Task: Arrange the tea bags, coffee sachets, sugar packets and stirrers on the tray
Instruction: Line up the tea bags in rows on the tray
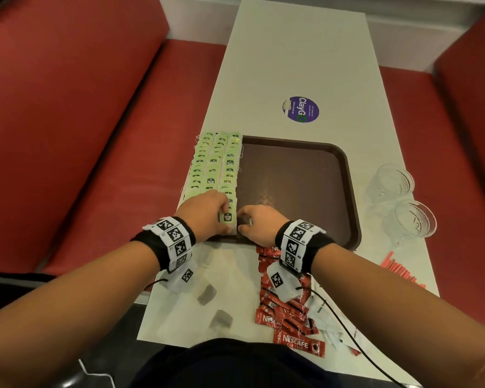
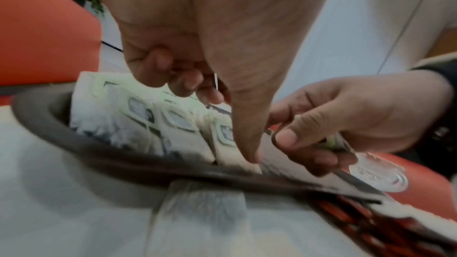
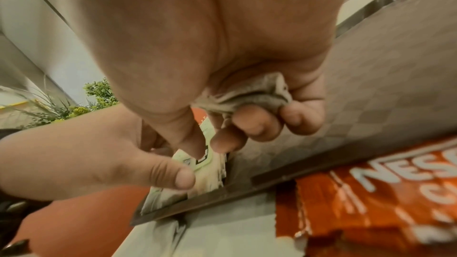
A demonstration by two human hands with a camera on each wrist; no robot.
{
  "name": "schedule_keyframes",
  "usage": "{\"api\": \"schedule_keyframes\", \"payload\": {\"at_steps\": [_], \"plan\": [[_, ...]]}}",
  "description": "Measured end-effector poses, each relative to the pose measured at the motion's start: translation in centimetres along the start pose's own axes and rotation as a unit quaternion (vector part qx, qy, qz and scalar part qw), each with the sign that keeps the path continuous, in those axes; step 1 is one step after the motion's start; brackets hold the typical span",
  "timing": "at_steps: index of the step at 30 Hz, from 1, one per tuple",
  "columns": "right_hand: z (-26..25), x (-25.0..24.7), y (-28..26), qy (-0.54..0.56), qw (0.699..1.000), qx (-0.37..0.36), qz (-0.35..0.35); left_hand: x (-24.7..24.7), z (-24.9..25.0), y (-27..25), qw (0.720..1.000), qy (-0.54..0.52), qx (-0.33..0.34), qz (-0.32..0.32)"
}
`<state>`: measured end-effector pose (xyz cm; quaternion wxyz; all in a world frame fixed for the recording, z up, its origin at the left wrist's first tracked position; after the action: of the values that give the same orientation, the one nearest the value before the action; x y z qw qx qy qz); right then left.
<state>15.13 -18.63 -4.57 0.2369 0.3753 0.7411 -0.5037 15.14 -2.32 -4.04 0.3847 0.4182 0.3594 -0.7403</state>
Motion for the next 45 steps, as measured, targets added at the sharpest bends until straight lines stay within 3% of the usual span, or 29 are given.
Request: {"api": "schedule_keyframes", "payload": {"at_steps": [3,12,17,20,22,26,29,38,45], "plan": [[-0.2,0.3,0.1,-0.027,1.0,0.002,-0.007,0.9,0.0,-0.3,0.997,0.048,0.038,-0.039],[-0.2,0.7,0.2,-0.04,0.999,0.013,-0.03,0.2,-2.2,-0.8,0.997,0.067,0.041,-0.012],[-0.4,-0.2,-0.3,0.009,0.999,0.03,-0.023,0.4,-3.7,-1.5,0.998,0.053,0.03,-0.034],[-0.7,-0.8,-1.0,0.051,0.998,0.0,-0.026,0.1,-3.8,-1.7,0.998,0.039,0.048,-0.033],[-1.2,-0.9,-1.5,0.072,0.995,-0.043,-0.049,-0.5,-3.4,-2.0,0.996,0.024,0.081,0.002],[-2.1,-0.8,-2.0,0.089,0.991,-0.079,-0.057,-1.8,-0.5,-2.9,0.971,-0.042,0.215,0.091],[-2.7,-0.7,-2.3,0.136,0.983,-0.105,-0.066,-2.3,1.4,-3.2,0.956,-0.069,0.259,0.123],[-3.0,-1.0,-2.5,0.152,0.981,-0.114,-0.034,-3.1,2.1,-3.2,0.96,-0.146,0.186,0.152],[-2.4,-1.5,-2.2,0.12,0.986,-0.111,0.028,-4.5,0.9,-2.7,0.965,-0.093,0.176,0.174]]}}
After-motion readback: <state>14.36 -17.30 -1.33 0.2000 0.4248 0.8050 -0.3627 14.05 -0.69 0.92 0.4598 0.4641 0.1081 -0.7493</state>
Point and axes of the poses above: each hand's wrist, its own y-axis towards the middle knuckle, its own x-axis out of the palm, z = x × y, the point moved 3 cm from there along y, towards the middle knuckle, and after that the axes turned 12 degrees about x, right-handed, at the moved point
